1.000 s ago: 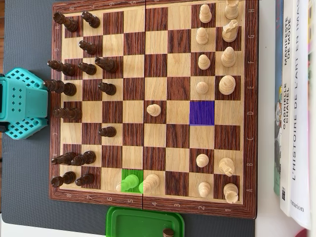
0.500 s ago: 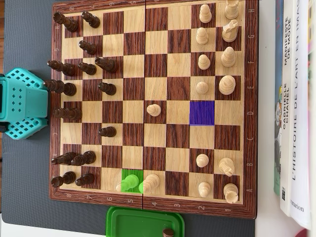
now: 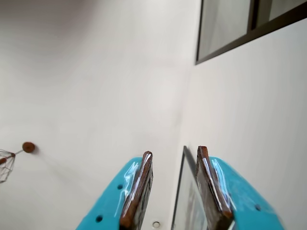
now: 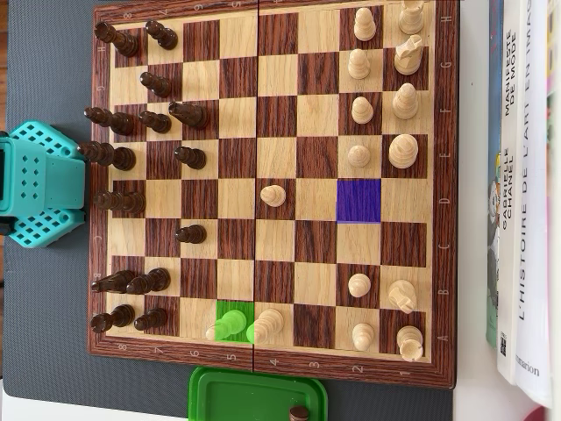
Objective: Play chess
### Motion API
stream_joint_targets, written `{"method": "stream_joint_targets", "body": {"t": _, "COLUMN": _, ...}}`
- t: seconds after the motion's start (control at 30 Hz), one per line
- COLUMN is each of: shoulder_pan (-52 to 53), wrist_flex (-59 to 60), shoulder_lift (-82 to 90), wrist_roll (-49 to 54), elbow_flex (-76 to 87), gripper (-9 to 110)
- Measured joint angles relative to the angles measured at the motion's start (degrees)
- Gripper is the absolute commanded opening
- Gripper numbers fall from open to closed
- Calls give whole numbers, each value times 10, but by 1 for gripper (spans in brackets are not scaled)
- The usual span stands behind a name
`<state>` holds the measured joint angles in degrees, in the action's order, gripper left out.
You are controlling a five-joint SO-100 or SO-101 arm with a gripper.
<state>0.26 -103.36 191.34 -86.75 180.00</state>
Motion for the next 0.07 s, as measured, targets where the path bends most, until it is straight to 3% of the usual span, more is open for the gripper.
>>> {"method": "stream_joint_targets", "body": {"t": 0.07, "shoulder_pan": 0, "wrist_flex": 0, "shoulder_lift": 0, "wrist_roll": 0, "elbow_flex": 0, "gripper": 14}}
